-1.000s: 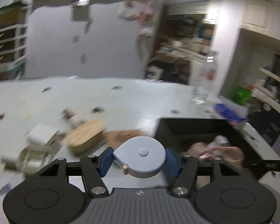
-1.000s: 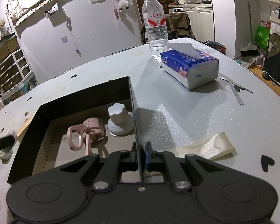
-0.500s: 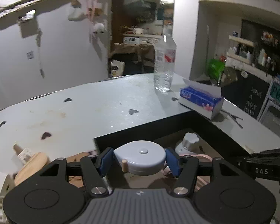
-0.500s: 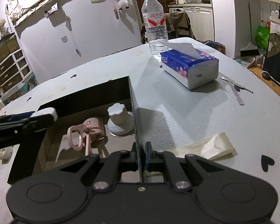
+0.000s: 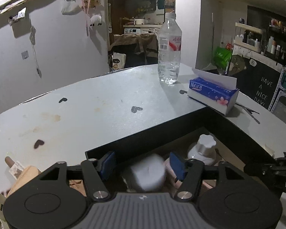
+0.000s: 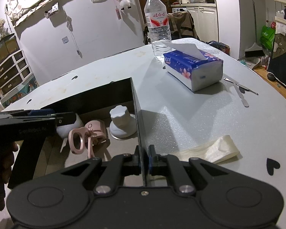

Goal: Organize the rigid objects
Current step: 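Carry the tape measure into the box and open the left gripper, then move the left gripper back and grasp the beige plastic rack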

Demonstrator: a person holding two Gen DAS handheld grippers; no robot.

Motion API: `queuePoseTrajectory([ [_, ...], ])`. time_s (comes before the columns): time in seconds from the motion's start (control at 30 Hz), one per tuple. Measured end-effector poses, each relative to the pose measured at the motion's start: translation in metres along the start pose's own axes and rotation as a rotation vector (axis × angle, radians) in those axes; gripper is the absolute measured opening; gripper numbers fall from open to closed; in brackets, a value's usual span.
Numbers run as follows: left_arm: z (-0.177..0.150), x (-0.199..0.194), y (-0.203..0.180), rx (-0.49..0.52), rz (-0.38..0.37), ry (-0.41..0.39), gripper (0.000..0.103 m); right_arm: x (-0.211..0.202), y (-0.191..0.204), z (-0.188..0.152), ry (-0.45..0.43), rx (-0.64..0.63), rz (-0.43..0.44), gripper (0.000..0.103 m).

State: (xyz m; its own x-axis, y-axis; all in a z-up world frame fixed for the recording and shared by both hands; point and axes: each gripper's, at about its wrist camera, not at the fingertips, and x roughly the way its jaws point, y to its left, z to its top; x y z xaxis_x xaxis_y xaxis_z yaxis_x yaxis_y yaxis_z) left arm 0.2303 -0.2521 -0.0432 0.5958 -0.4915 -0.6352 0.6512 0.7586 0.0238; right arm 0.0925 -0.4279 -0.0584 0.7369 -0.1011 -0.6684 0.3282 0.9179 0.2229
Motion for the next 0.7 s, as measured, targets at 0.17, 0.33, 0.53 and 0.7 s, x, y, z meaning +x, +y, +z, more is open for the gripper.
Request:
queuePoseTrajectory([
  [0.17,0.0,-0.006,-0.003,0.012,-0.002,-0.017,0.087,0.0,0.0,0.0,0.001,0.002,0.001,0.007],
  [0.33,0.0,-0.011,-0.005,0.015,-0.027,-0.011,0.096,0.0,0.0,0.0,0.001,0.002,0.001,0.007],
  [0.53,0.0,-0.02,-0.01,0.007,-0.051,-0.008,0.101,0.0,0.0,0.0,0.001,0.002,0.001,0.007],
  [0.7,-0.001,-0.028,-0.014,0.015,-0.06,-0.013,0.103,0.0,0.0,0.0,0.001,0.002,0.001,0.007],
])
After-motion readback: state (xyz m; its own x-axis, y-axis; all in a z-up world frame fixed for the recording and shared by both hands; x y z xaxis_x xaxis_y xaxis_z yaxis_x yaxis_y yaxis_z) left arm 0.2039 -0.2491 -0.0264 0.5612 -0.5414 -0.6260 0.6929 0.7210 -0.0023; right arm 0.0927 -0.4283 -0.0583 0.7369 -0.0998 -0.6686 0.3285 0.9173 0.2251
